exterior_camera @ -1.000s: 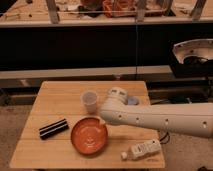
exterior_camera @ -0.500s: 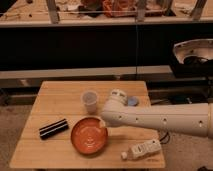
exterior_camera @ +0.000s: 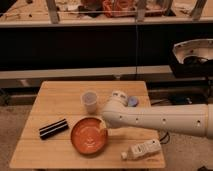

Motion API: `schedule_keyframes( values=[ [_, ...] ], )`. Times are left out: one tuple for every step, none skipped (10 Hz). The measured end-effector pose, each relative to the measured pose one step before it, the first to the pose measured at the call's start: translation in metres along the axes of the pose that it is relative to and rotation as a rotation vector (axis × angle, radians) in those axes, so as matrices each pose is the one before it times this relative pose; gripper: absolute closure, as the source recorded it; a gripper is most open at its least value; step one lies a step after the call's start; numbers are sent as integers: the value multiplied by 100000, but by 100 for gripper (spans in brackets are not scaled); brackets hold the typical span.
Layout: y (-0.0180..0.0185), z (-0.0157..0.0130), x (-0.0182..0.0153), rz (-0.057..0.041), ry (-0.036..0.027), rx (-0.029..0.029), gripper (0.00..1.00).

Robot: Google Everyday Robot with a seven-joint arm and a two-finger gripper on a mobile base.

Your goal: Pick up the ceramic bowl

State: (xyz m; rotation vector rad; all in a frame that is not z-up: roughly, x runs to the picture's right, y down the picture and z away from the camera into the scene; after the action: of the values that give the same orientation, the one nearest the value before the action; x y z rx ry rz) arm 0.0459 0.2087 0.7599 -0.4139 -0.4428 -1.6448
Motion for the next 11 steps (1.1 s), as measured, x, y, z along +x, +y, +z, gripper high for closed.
schedule_keyframes(
  values=[
    [-77,384,-95,-1094,-639,512,20],
    [-48,241,-35,-502,-335,345,20],
    [2,265,-45,-506,-361,340,20],
    [-92,274,-43,46,-281,567,20],
    [-28,227,-73,-26,-334,302,20],
    [-23,300,-93,-53,-347,254,20],
    [-103,320,-48,-381,-326,259,20],
    [-177,267,10,-210,-316,301,20],
    [-214,211,38,21,-246,212,20],
    [-376,290,43,70,-357,349,20],
    [-255,209,138,18,-273,389,20]
  ],
)
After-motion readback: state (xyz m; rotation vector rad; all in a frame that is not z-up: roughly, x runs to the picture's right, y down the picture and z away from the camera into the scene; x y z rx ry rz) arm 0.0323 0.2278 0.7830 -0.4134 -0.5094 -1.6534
